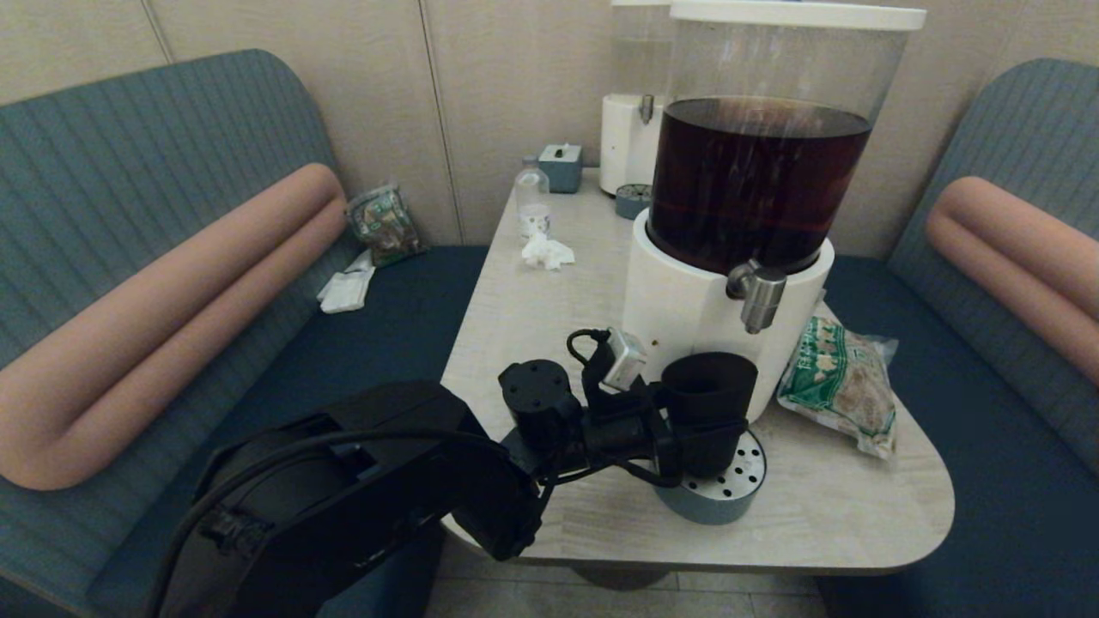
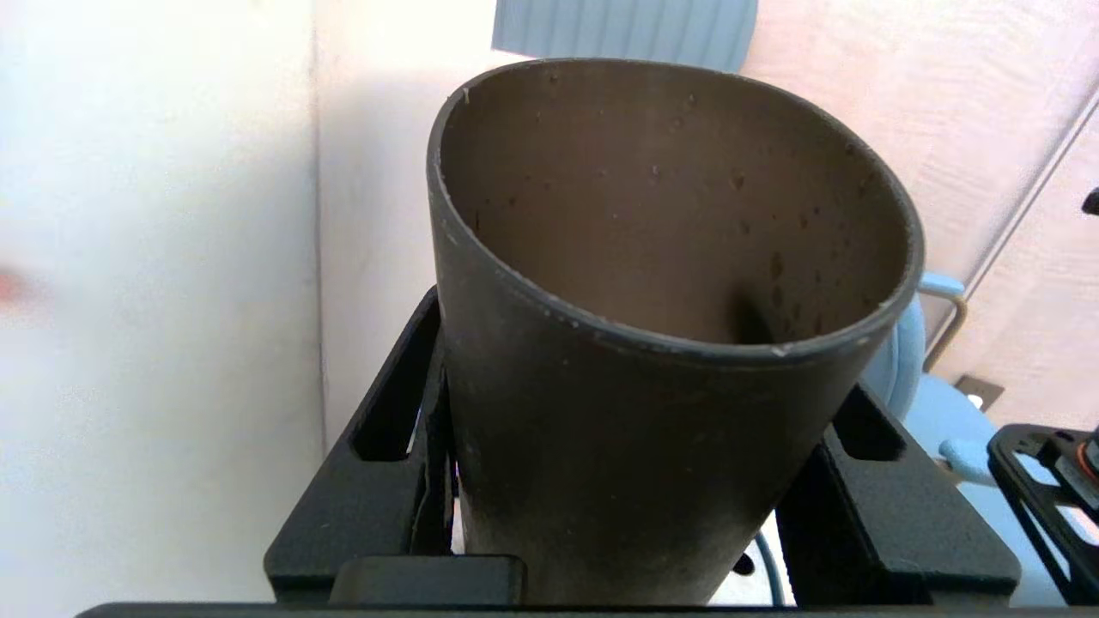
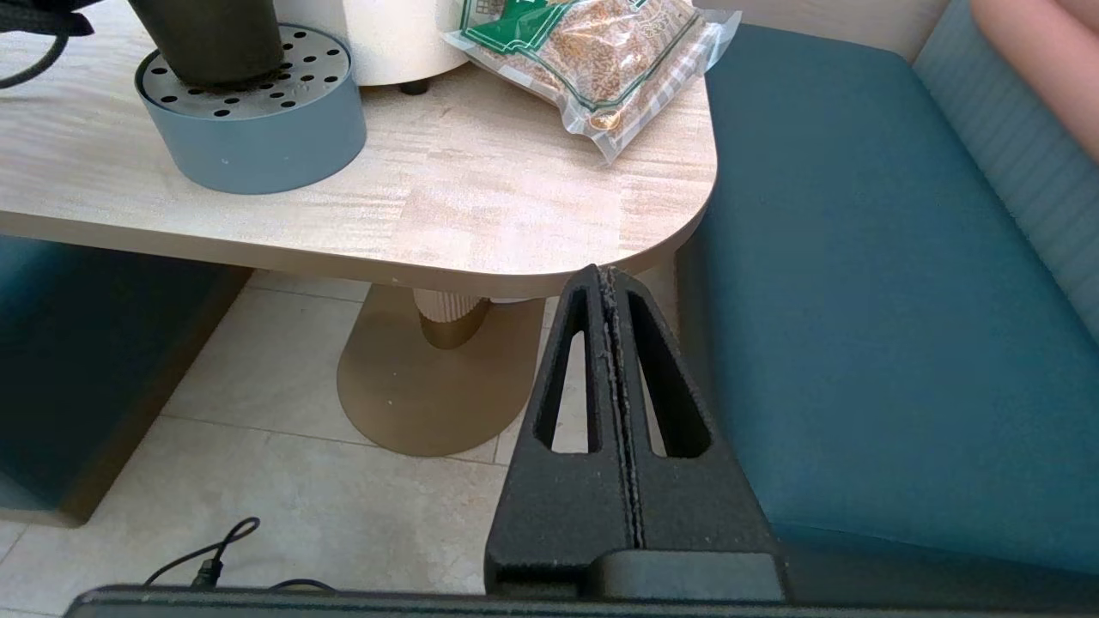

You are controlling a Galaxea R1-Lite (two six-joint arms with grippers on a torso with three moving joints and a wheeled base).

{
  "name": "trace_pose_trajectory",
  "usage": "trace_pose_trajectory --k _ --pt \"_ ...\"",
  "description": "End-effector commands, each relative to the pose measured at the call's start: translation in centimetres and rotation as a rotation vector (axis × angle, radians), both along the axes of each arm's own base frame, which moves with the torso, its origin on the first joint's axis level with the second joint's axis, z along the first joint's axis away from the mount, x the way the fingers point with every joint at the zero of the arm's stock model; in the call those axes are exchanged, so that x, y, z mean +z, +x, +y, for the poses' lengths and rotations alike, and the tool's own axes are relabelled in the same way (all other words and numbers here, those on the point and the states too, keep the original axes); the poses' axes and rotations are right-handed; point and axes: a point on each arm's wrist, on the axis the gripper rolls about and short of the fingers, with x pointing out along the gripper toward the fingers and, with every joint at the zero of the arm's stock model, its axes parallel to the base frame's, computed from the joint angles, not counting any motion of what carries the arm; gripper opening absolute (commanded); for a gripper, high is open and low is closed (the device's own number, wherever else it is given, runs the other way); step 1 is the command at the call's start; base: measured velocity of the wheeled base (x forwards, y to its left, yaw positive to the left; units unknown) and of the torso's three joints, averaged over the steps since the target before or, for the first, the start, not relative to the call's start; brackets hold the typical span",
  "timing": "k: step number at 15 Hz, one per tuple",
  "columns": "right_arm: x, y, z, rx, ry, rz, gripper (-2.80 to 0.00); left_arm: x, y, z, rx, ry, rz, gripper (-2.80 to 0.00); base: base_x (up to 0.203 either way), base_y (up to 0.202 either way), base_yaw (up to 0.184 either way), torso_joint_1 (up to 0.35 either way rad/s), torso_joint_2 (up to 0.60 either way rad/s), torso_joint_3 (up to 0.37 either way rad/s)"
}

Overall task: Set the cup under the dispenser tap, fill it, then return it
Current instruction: Place it under the water dispenser

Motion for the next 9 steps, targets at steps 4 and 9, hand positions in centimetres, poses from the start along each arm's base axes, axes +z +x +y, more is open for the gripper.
trace_pose_trajectory --k 4,9 --pt "0.00 0.00 0.00 0.001 0.000 0.000 -2.80 -1.00 0.47 -0.31 -0.002 0.002 -0.007 -2.80 0.000 0.000 0.000 0.000 0.00 0.000" --pt "0.00 0.00 0.00 0.001 0.000 0.000 -2.80 -0.90 0.46 -0.40 -0.005 -0.002 -0.006 0.00 0.000 0.000 0.000 0.000 0.00 0.000"
